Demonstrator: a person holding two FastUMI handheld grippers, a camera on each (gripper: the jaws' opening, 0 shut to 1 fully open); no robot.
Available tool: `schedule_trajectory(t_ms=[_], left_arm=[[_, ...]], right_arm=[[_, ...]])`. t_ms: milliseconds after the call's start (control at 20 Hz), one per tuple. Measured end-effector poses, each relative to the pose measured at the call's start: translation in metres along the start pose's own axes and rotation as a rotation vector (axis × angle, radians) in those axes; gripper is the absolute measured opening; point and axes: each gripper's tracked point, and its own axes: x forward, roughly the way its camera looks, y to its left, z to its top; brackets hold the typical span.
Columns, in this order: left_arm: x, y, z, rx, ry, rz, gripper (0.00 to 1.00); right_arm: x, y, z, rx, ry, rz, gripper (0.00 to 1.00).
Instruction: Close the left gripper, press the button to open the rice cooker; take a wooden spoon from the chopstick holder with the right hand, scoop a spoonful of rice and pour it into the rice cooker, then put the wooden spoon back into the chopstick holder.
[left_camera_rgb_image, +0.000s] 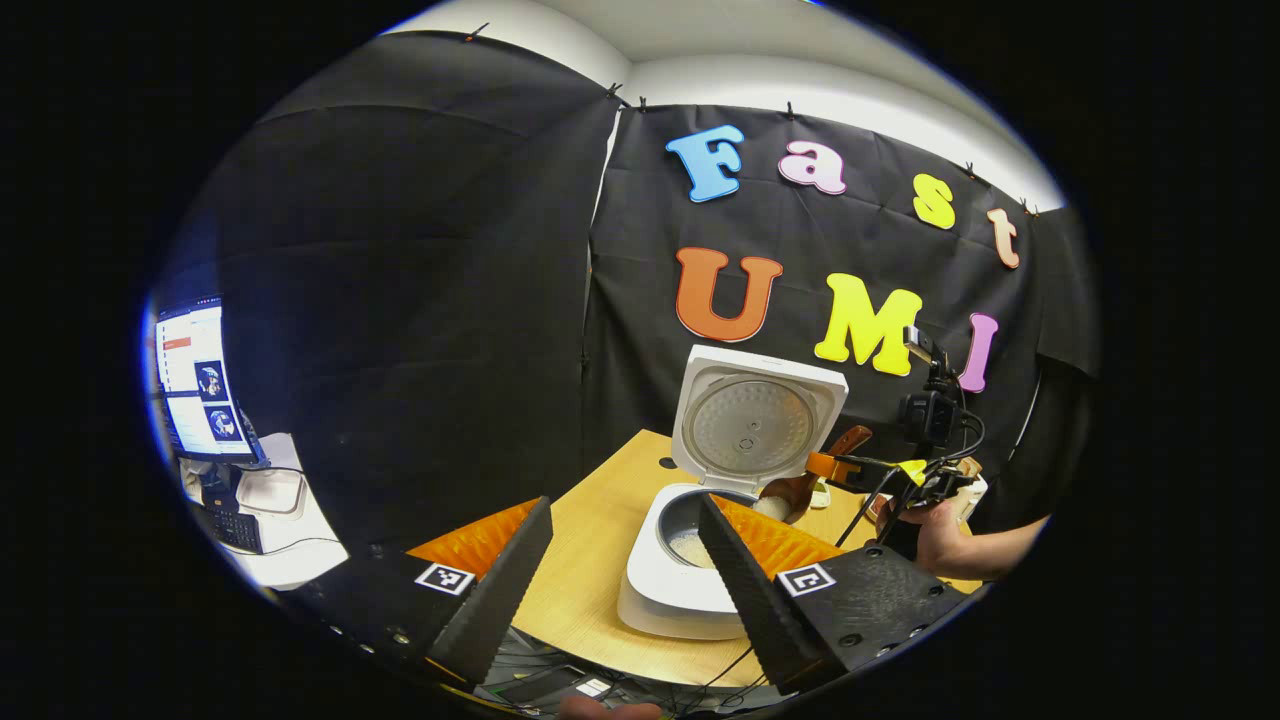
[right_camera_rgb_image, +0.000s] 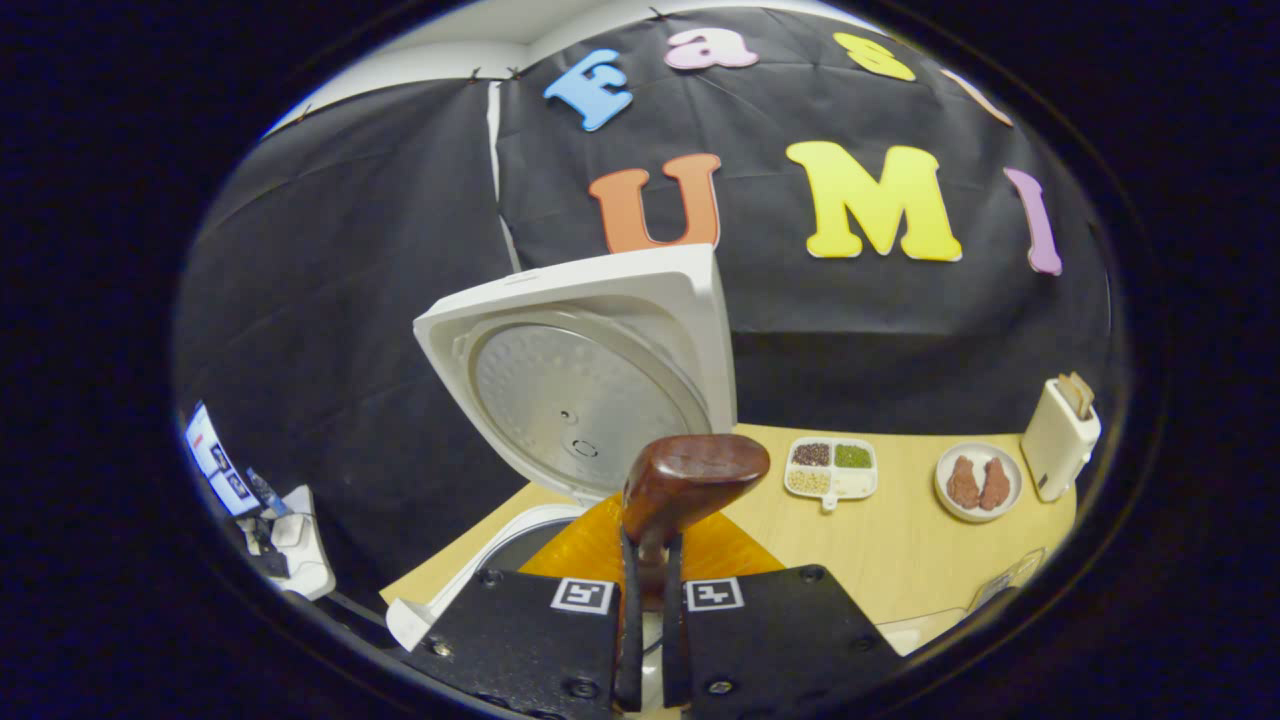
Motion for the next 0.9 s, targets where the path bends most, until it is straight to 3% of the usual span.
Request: schedule_trajectory(t_ms=[550, 700, 900], left_arm=[[0.004, 0.012, 0.001, -0.043, -0.027, -0.013, 0.94], [0.002, 0.015, 0.002, -0.055, -0.039, -0.012, 0.94], [-0.002, 0.019, 0.009, -0.04, -0.061, -0.012, 0.94]], right_arm=[[-0.023, 0.059, 0.017, -0.567, -0.131, 0.057, 0.13], [-0.025, 0.065, 0.018, -0.594, -0.14, 0.068, 0.13], [-0.026, 0.066, 0.018, -0.512, -0.105, 0.08, 0.13]])
